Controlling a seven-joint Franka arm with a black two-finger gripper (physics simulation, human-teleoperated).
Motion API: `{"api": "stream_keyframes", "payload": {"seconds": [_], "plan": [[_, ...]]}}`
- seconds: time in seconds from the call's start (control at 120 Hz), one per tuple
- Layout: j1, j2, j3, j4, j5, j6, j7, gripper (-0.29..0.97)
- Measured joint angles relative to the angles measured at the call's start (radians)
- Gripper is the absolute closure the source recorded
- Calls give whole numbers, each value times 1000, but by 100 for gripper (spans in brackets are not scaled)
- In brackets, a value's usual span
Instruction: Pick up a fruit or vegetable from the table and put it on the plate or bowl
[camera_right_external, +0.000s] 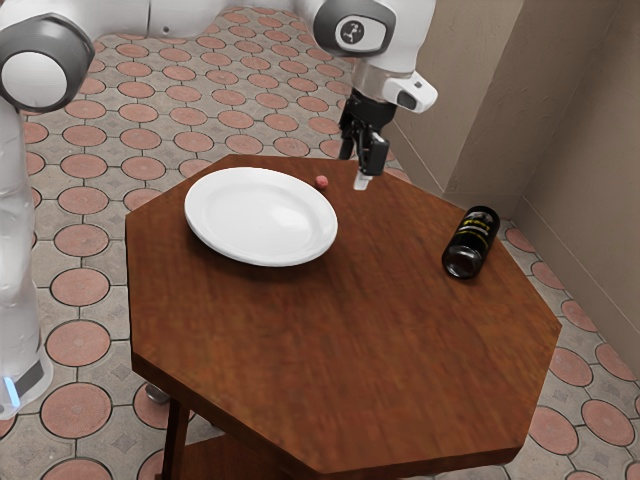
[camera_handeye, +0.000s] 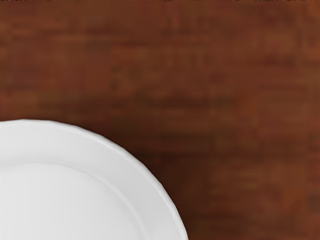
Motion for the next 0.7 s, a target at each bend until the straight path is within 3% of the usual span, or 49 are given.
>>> {"api": "stream_keyframes", "payload": {"seconds": [0.083,0.2,0.508,0.583,0.7], "plan": [[-104,8,106,110,-12,10,-5,0],[-132,10,138,142,-21,20,-11,0],[-114,46,148,219,-24,32,-24,0],[-123,117,224,275,-25,35,-27,0],[-37,210,357,312,-29,42,-31,0]]}}
